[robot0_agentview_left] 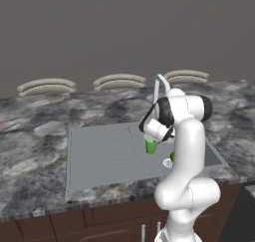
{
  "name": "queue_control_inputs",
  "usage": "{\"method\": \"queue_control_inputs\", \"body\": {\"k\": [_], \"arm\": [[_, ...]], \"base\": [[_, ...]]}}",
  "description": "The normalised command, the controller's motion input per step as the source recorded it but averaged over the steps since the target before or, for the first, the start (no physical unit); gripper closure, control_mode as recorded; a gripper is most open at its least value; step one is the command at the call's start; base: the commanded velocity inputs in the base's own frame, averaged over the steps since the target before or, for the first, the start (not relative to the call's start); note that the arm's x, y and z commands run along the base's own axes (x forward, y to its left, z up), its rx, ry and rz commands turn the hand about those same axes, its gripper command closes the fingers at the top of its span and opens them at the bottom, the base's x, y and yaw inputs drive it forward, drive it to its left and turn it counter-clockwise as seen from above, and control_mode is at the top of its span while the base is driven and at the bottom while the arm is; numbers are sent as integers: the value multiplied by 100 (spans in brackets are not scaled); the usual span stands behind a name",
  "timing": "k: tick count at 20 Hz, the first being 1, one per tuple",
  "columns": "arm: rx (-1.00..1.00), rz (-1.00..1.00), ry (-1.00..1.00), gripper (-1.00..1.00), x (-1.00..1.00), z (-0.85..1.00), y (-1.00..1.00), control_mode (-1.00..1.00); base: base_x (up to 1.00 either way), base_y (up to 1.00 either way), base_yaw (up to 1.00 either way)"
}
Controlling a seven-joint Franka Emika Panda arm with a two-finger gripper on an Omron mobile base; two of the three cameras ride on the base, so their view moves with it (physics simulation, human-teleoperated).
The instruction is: Pick the cup and saucepan and place them in the sink. Then turn on the water.
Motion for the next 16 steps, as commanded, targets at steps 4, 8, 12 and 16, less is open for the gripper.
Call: {"method": "queue_control_inputs", "body": {"k": [4,8,12,16], "arm": [[0,0,0,100,38,-3,0,-100],[0,0,0,100,37,-7,0,-100],[0,0,0,100,38,-11,0,-100],[0,0,0,100,30,-17,0,-100]], "base": [[0,0,0],[0,0,0],[0,0,0],[0,0,0]]}}
